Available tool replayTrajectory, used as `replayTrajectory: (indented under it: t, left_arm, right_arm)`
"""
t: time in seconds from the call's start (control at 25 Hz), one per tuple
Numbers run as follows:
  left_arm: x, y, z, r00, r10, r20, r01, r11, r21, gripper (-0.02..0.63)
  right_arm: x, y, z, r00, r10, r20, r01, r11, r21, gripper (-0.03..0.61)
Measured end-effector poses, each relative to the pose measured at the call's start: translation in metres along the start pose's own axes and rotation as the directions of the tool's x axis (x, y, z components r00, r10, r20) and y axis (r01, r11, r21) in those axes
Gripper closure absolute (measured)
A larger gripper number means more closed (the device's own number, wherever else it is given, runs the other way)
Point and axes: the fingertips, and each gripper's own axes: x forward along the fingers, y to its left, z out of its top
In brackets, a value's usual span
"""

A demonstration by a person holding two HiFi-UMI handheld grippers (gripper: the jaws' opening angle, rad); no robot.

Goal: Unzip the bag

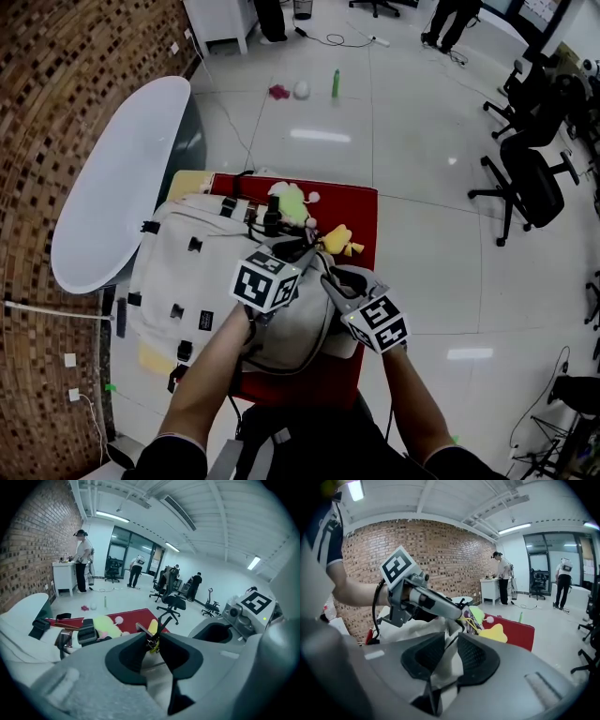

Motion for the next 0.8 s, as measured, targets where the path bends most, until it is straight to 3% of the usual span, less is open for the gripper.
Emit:
replayTrajectory:
  t: [0.2,0.4,0.56,0.8]
  left_arm:
    - [0.002,-0.018,-0.002,0.999,-0.036,-0.007,0.036,0.999,0.014,0.528]
    - [-0.002,-0.02,-0.001,0.999,-0.043,-0.011,0.043,0.999,0.029,0.535]
    - [-0.003,-0.024,-0.001,0.999,-0.046,-0.024,0.047,0.998,0.052,0.537]
    - [-0.002,-0.036,-0.002,0.999,-0.036,-0.028,0.038,0.997,0.074,0.546]
  right_arm:
    - [0.001,0.002,0.001,1.0,-0.01,0.006,0.01,1.0,0.008,0.491]
    - [-0.022,0.01,-0.014,0.998,-0.029,-0.05,0.032,0.999,0.044,0.397]
    - [-0.023,0.031,-0.041,0.993,0.002,-0.118,0.009,0.996,0.092,0.397]
    - [-0.015,0.032,-0.037,0.997,0.002,-0.08,0.006,0.995,0.098,0.453]
